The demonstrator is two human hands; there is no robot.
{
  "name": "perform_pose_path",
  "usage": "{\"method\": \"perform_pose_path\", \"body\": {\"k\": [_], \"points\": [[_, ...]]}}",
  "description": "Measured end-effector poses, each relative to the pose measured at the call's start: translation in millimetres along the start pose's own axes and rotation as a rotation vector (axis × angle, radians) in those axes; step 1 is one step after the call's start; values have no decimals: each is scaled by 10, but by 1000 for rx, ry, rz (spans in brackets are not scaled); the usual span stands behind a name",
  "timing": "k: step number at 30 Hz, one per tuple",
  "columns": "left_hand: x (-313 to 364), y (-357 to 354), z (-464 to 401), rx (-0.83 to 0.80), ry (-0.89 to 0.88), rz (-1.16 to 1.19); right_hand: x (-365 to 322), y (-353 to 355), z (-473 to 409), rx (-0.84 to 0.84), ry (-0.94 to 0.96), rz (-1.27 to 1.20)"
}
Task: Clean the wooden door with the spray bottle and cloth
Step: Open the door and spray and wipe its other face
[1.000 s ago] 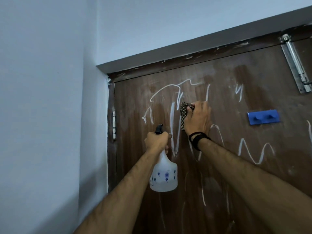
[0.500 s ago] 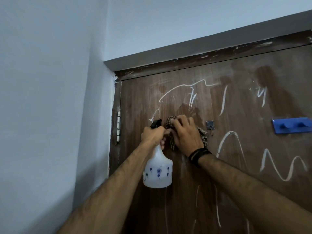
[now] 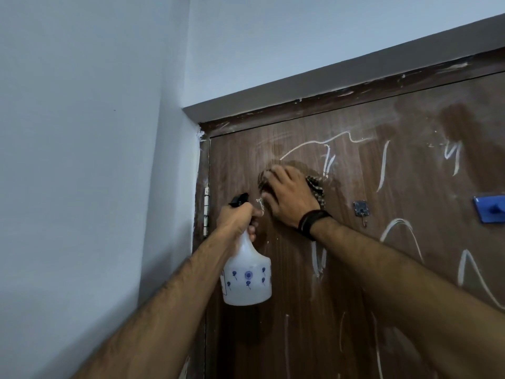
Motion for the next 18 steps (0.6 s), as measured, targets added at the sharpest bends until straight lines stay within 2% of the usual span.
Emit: {"method": "perform_pose_path", "body": {"k": [3,7,14,18], "points": [[4,114,37,16,-10,-36,-396,-174,472,-73,184,8],[-56,262,113,35,21,-23,-527,-292,579,-54,271,59],[-93,420,153,57,54,-26,-160,-311,-376,-127,-9,6],[17,456,168,46,24,-38,-348,-339,-184,-156,56,-11]]}}
Point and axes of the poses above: each hand's wrist, its own z-axis away from the middle knuckle, its own y-axis out of the back of the hand, x = y × z, the point moved 10 cm from there along -z, towards the middle knuckle, and after that the axes turned 5 degrees about z, right-handed, at the moved point
